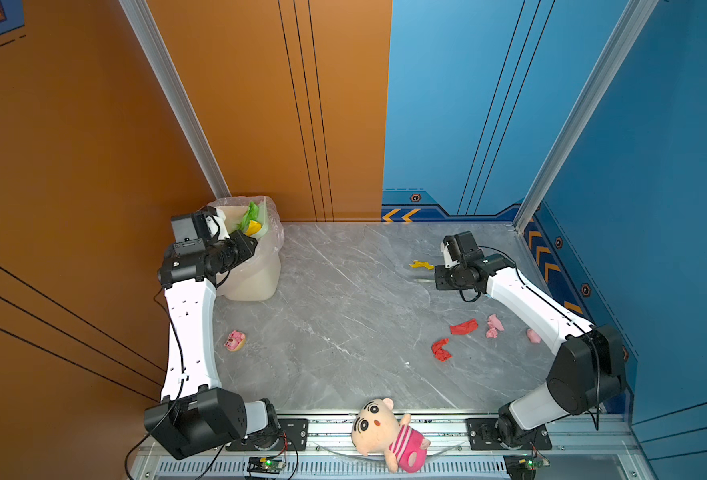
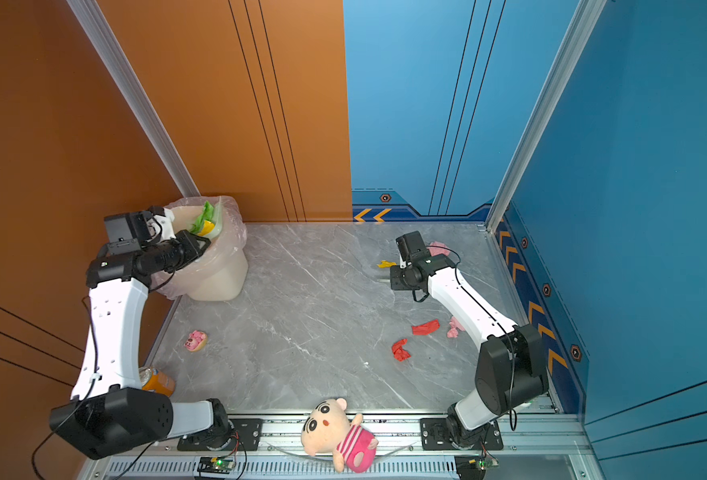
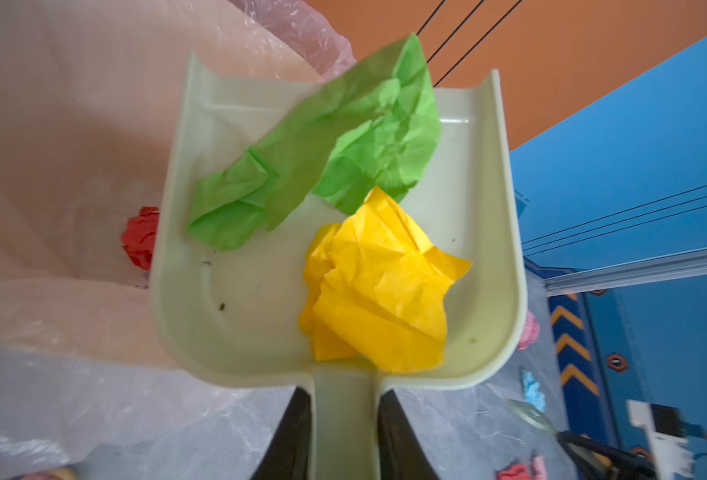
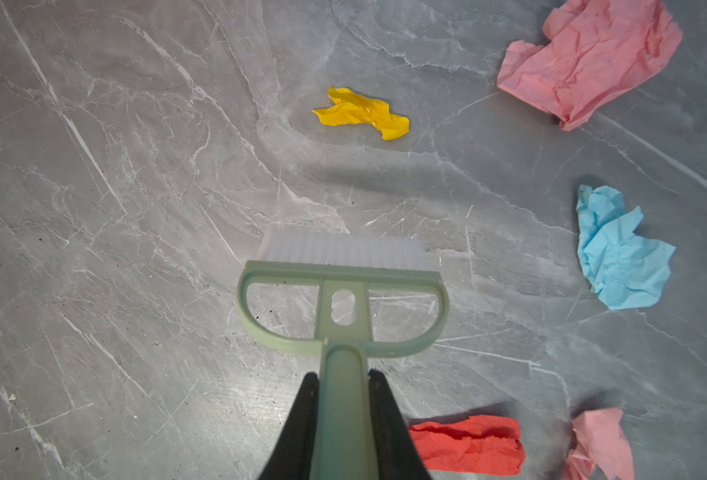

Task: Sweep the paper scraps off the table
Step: 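Tilt the dustpan over the bin with the left gripper to dump the scraps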

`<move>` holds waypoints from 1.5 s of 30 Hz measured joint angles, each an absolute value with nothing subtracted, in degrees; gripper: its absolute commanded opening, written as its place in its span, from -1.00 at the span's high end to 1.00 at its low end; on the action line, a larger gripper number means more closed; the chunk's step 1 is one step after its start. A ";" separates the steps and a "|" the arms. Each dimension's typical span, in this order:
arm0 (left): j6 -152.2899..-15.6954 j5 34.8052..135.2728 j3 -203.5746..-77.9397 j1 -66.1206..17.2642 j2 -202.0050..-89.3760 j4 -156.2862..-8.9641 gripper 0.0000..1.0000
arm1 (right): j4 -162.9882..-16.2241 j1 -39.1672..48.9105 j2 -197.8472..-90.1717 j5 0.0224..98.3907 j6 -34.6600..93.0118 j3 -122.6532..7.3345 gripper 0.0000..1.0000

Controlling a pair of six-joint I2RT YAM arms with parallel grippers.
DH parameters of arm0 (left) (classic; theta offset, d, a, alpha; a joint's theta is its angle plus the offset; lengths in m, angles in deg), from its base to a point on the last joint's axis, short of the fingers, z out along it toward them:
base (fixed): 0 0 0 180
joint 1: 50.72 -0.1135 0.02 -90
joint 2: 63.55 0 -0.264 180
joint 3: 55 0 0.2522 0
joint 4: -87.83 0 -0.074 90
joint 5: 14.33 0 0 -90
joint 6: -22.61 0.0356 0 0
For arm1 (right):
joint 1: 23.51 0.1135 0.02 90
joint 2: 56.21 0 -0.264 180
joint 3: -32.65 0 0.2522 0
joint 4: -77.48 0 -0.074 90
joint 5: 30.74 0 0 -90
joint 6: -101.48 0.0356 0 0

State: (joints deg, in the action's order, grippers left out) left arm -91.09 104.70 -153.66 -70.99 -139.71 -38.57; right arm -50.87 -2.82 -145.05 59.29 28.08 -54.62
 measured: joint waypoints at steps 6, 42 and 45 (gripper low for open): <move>-101.21 116.07 -149.57 -75.06 -140.28 -49.06 0.60 | -50.89 -2.85 -145.02 59.29 28.08 -54.56 1.00; -144.71 131.50 -133.81 -78.60 -140.41 -97.17 0.56 | -52.40 -2.95 -144.04 58.85 28.08 -51.10 1.00; -148.38 131.68 -133.03 -78.75 -140.95 -101.19 0.56 | -52.37 -2.95 -143.32 58.85 28.08 -50.67 1.00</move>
